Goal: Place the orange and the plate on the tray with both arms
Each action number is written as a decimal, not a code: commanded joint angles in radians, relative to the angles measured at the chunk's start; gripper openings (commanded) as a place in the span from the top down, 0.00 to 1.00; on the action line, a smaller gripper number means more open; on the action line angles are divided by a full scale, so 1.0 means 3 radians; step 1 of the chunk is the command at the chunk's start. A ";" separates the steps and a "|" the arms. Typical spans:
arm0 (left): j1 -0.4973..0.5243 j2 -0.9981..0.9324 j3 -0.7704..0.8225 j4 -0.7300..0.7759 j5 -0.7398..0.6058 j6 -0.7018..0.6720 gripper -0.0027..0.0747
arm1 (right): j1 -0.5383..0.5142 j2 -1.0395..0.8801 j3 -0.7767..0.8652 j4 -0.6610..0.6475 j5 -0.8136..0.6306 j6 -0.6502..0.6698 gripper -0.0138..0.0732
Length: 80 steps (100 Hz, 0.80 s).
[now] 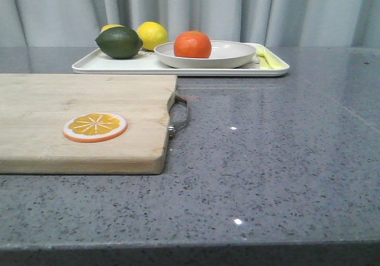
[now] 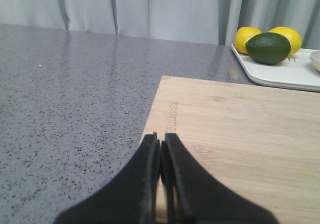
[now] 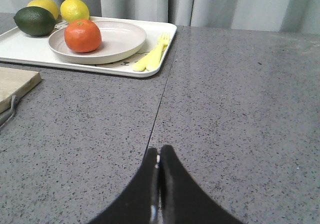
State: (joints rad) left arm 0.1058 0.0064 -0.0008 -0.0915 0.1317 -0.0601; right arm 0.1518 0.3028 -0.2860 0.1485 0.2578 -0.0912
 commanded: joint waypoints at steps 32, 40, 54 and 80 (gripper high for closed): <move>-0.0060 -0.0136 0.0079 0.0038 -0.0214 -0.0017 0.99 | -0.0007 0.0013 -0.0087 0.0000 -0.0255 -0.0018 0.92; -0.0060 -0.0136 0.0079 0.0038 -0.0175 -0.0017 0.99 | -0.0007 0.0013 -0.0087 0.0000 -0.0255 -0.0018 0.92; -0.0060 -0.0136 0.0079 0.0038 -0.0205 -0.0017 0.99 | -0.0007 0.0013 -0.0087 0.0000 -0.0255 -0.0018 0.92; -0.0060 -0.0136 0.0079 0.0038 -0.0190 -0.0017 0.99 | -0.0007 0.0013 -0.0087 0.0000 -0.0255 -0.0018 0.92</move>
State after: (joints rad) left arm 0.0964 -0.0039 0.0000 -0.0805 0.1475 -0.0601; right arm 0.1518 0.3028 -0.2860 0.1485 0.2578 -0.0912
